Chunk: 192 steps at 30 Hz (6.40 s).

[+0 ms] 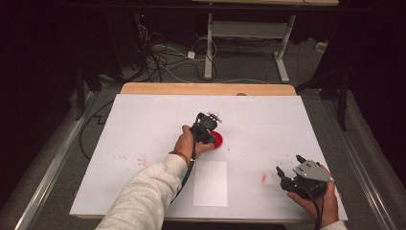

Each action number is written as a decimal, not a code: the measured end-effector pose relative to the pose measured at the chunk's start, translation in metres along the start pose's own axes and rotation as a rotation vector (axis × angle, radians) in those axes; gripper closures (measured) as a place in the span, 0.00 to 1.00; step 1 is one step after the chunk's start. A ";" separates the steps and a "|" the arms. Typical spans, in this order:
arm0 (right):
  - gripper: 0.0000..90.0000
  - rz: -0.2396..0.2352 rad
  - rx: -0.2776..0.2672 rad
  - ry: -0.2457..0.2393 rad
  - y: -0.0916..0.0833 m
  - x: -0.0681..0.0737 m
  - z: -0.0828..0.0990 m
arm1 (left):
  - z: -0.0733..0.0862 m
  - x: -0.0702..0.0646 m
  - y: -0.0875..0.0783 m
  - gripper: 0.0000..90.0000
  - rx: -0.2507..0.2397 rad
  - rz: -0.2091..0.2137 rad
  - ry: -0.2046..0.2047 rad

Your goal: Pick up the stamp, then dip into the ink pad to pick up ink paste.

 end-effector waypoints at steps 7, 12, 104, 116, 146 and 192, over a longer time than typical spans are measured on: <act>0.31 -0.002 0.000 -0.006 -0.001 0.000 -0.001 | -0.001 -0.003 0.002 0.82 0.015 -0.007 0.066; 0.31 -0.001 0.008 -0.005 0.000 0.000 0.000 | -0.001 -0.001 0.001 0.81 0.022 0.009 0.078; 0.32 -0.028 0.010 -0.047 -0.007 0.005 0.001 | -0.004 -0.001 0.007 0.82 -0.037 0.085 0.177; 0.31 -0.028 0.012 -0.054 -0.008 0.005 0.001 | -0.002 -0.002 0.008 0.82 -0.058 0.080 0.173; 0.31 -0.031 0.014 -0.058 -0.008 0.006 0.001 | -0.002 -0.002 0.009 0.82 -0.063 0.067 0.162; 0.31 -0.034 0.011 -0.058 -0.008 0.006 0.001 | -0.001 0.005 -0.001 0.82 -0.073 0.061 0.176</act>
Point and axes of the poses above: each handheld gripper's, and its own axes: y roughly forward along the jaws, z roughly out of its underside, x roughly to its left, the point moved 9 cm from there along y, roughly forward along the jaws, and after that the axes turned 5 degrees about -x, right-handed, at the moved point
